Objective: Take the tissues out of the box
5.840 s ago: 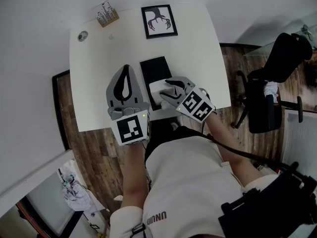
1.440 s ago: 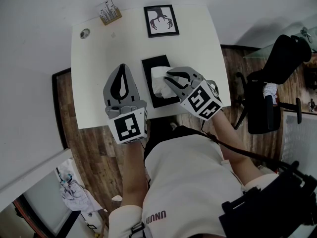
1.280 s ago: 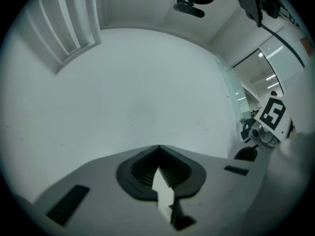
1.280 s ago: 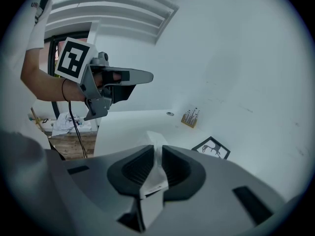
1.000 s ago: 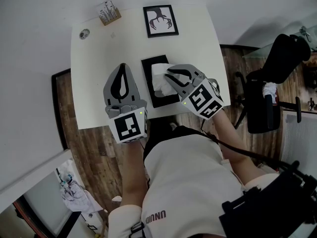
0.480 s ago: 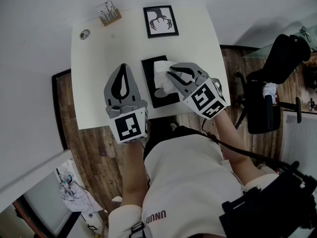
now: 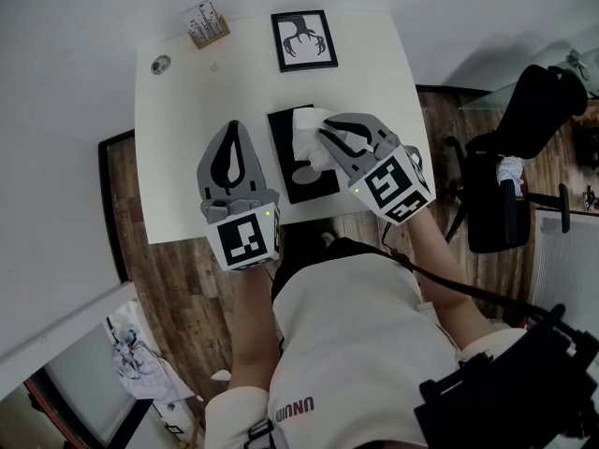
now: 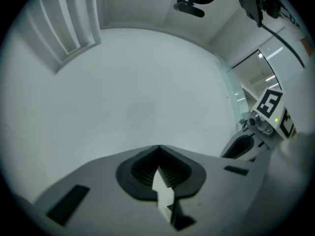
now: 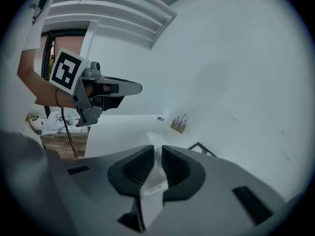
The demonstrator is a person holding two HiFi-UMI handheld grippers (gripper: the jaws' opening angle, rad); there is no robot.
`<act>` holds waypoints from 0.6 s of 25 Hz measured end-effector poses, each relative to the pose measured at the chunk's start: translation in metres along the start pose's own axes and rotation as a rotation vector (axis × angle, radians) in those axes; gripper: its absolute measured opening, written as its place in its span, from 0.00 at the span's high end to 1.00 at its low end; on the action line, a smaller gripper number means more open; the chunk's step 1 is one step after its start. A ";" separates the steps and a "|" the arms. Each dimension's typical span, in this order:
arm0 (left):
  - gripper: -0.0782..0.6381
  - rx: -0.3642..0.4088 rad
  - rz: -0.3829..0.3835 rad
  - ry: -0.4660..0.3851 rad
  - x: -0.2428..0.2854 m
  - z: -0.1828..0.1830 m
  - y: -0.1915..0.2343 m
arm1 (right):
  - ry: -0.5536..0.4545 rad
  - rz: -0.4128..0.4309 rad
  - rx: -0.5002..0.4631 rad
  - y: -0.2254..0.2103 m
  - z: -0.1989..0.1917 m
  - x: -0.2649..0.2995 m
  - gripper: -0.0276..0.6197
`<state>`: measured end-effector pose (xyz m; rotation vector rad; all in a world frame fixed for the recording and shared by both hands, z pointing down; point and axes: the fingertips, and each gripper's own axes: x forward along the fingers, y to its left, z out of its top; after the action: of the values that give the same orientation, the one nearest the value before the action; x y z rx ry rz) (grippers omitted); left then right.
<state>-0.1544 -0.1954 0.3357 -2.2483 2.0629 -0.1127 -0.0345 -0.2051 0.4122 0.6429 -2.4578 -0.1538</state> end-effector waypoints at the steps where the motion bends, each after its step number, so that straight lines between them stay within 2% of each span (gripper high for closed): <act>1: 0.87 -0.001 0.000 0.001 0.000 0.000 0.000 | -0.003 -0.003 -0.001 -0.001 0.001 -0.001 0.85; 15: 0.87 -0.006 0.000 0.019 0.000 -0.002 -0.001 | -0.050 -0.073 0.005 -0.016 0.014 -0.009 0.86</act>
<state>-0.1541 -0.1950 0.3382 -2.2599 2.0749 -0.1278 -0.0298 -0.2152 0.3927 0.7396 -2.4842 -0.1945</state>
